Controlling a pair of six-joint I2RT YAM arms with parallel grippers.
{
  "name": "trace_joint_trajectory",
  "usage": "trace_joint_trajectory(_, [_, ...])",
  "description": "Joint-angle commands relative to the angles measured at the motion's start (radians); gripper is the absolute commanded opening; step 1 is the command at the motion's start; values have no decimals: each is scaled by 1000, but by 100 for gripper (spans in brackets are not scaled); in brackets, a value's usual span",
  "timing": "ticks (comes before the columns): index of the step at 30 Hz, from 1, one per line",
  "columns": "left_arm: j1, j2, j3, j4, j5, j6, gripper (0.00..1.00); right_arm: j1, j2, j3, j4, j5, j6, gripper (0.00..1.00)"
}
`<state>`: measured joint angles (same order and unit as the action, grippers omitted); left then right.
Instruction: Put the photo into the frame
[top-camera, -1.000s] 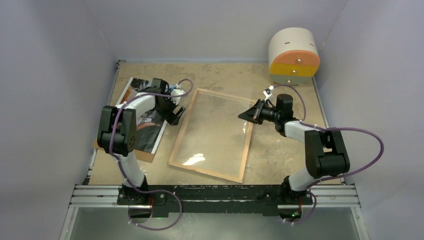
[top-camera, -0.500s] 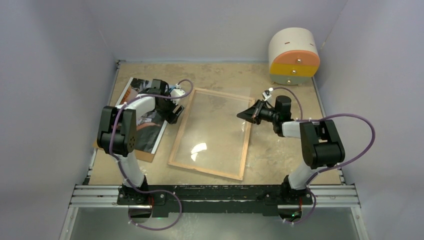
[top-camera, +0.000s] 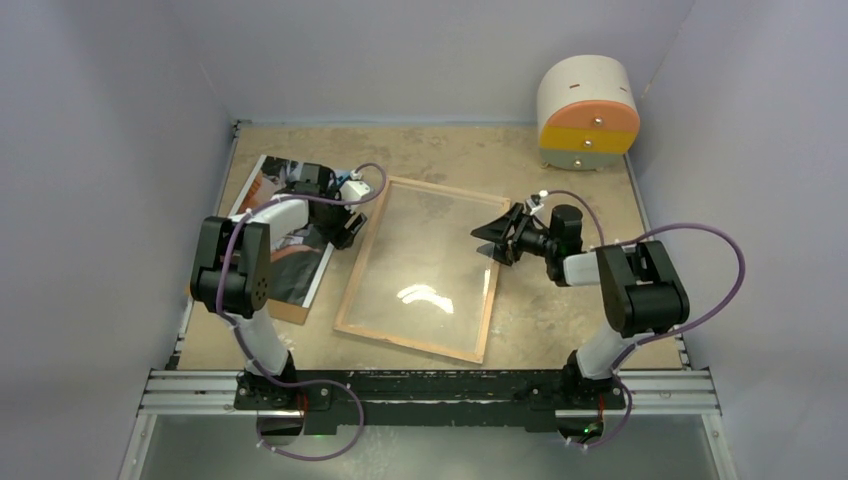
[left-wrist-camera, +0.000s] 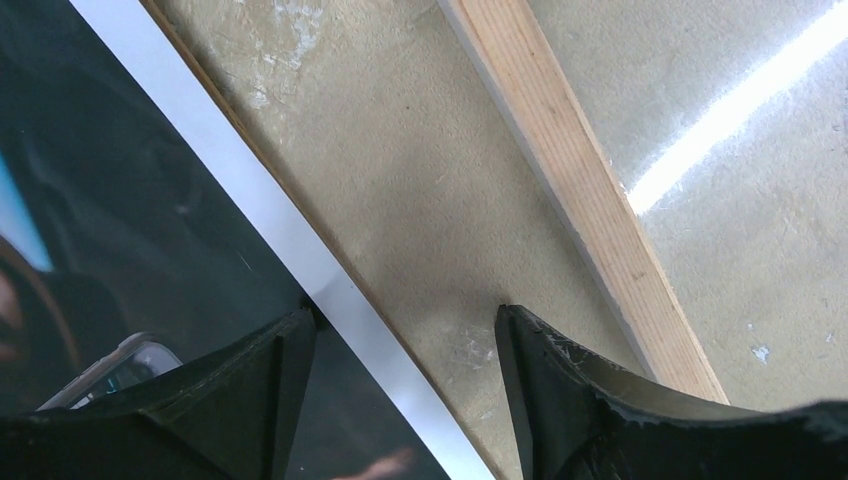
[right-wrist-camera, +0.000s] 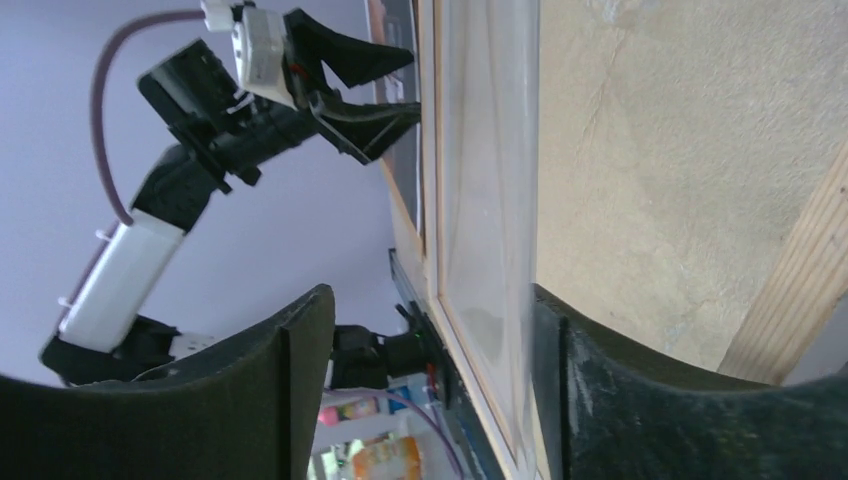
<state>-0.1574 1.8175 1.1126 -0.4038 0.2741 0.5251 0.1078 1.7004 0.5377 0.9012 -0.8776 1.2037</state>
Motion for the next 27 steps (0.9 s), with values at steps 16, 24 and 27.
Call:
trace_joint_trajectory(16, [-7, 22, -116, -120, 92, 7, 68, 151, -225, -187, -258, 139, -163, 72])
trace_joint_trajectory(24, [-7, 13, -136, -117, 95, 10, 67, 153, -350, -106, -451, 233, -265, 63])
trace_joint_trajectory(27, [-7, 12, -141, -114, 104, 9, 66, 161, -343, -100, -432, 234, -254, 53])
